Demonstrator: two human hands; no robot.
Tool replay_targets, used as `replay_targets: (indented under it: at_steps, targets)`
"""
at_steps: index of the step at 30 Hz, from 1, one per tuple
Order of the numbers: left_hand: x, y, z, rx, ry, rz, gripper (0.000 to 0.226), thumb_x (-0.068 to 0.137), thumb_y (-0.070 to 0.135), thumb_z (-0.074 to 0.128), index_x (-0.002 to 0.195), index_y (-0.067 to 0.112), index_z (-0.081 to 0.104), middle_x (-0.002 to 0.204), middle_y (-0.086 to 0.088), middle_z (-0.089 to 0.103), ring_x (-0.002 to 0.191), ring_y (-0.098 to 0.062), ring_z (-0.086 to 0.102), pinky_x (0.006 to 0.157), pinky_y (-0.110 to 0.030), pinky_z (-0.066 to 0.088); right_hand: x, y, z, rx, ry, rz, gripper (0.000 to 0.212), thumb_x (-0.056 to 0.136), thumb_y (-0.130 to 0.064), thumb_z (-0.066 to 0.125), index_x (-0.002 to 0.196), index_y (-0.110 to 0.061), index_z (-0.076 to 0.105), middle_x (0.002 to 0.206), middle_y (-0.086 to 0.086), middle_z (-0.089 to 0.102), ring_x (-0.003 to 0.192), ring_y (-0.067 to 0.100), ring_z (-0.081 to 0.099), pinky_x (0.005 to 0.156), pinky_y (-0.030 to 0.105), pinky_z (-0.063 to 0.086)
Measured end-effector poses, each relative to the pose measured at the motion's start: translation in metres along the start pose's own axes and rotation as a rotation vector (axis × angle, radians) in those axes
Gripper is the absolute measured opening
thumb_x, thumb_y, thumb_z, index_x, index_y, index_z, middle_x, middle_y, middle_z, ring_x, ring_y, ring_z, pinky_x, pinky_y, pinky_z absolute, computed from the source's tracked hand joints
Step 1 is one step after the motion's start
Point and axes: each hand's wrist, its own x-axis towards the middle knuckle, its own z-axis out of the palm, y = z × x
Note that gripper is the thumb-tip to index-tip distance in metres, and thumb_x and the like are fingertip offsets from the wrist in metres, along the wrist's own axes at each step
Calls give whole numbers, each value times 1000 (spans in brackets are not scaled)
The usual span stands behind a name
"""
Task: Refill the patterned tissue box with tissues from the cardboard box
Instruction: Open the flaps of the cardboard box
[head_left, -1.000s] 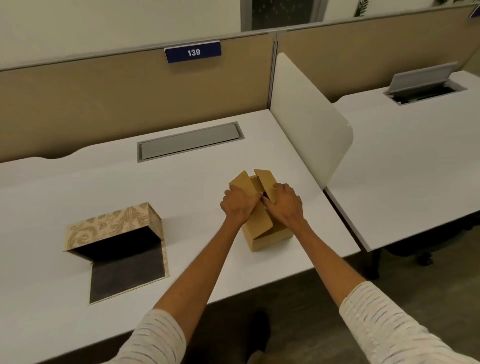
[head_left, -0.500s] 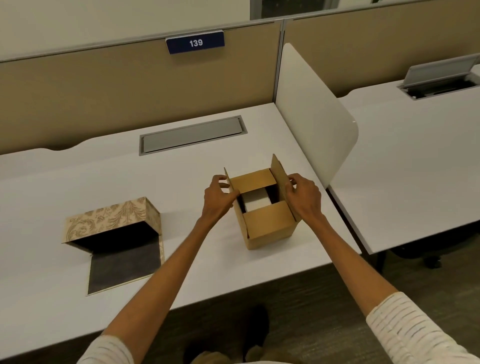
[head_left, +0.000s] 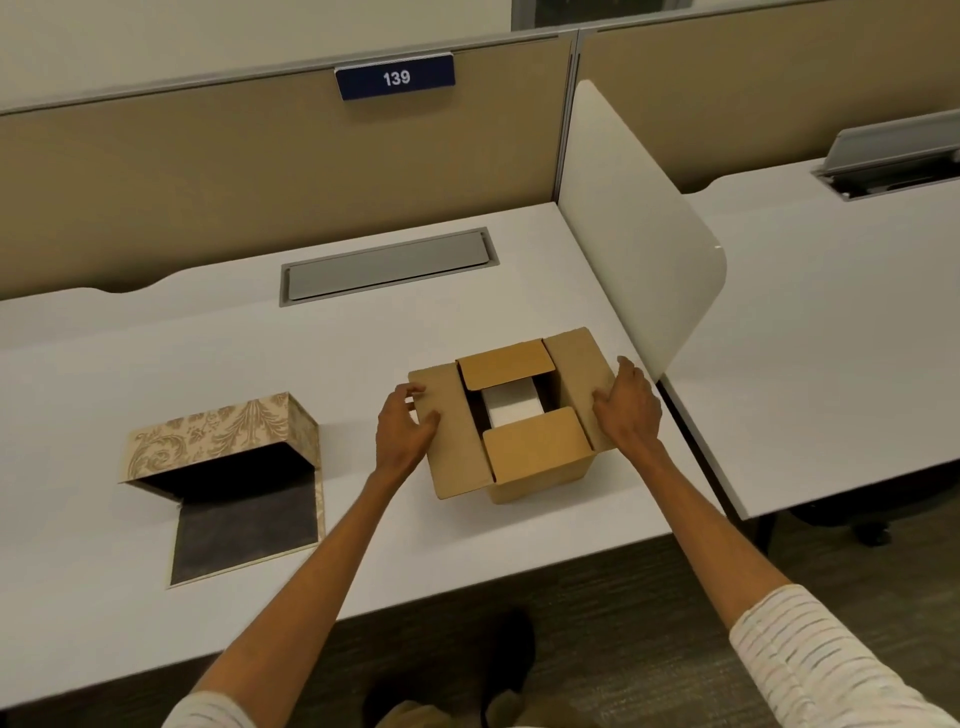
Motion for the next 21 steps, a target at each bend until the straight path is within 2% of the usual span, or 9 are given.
replay_targets:
  at_steps: [2, 5, 9, 11, 16, 18, 21]
  targets:
    - [-1, -2, 4, 71, -15, -17, 48, 88, 25, 68, 133, 16, 53, 141, -7, 52, 128, -26, 53, 100, -45, 49, 0, 1, 6, -25, 1, -4, 47, 94, -17, 52, 138, -4, 43, 136, 18, 51, 122, 35, 50, 95, 48, 43]
    - [1, -1, 13, 164, -91, -27, 52, 96, 33, 57, 145, 22, 45, 149, -11, 41, 134, -29, 45, 104, -48, 43, -1, 1, 15, -15, 32, -14, 27, 94, -11, 47, 117, -4, 62, 126, 17, 58, 111, 35, 57, 90, 46, 45]
    - [1, 0, 28, 161, -164, -106, 58, 100, 40, 45, 153, 21, 31, 150, -14, 39, 136, -35, 44, 107, -48, 41, -5, 1, 25, 147, -16, 34, 31, 97, -11, 45, 120, -3, 64, 126, 17, 61, 110, 35, 61, 89, 40, 49]
    - [0, 2, 37, 145, -187, -143, 59, 102, 41, 39, 155, 20, 24, 147, -16, 42, 134, -37, 45, 107, -48, 40, -6, 0, 29, 166, -45, 39, 33, 98, -11, 43, 121, -3, 64, 124, 17, 64, 110, 34, 62, 88, 39, 49]
    - [-7, 10, 54, -1, -264, -209, 58, 105, 40, 24, 157, 19, 10, 156, -17, 34, 141, -37, 37, 115, -47, 31, -4, -2, 29, 171, -114, 37, 34, 95, -8, 45, 121, -4, 67, 118, 16, 70, 107, 35, 64, 89, 40, 52]
    - [-6, 9, 53, -3, -280, -218, 59, 105, 40, 25, 158, 19, 8, 160, -14, 28, 145, -36, 31, 117, -47, 28, -2, -3, 25, 151, -135, 28, 35, 94, -9, 46, 121, -6, 67, 119, 15, 70, 108, 34, 64, 88, 40, 52]
    - [-2, 6, 48, 75, -234, -198, 63, 103, 38, 36, 157, 15, 12, 164, -14, 15, 152, -33, 13, 119, -52, 21, 0, -1, 17, 92, -136, -14, 32, 93, -9, 46, 115, -3, 69, 115, 15, 71, 102, 34, 66, 83, 40, 53]
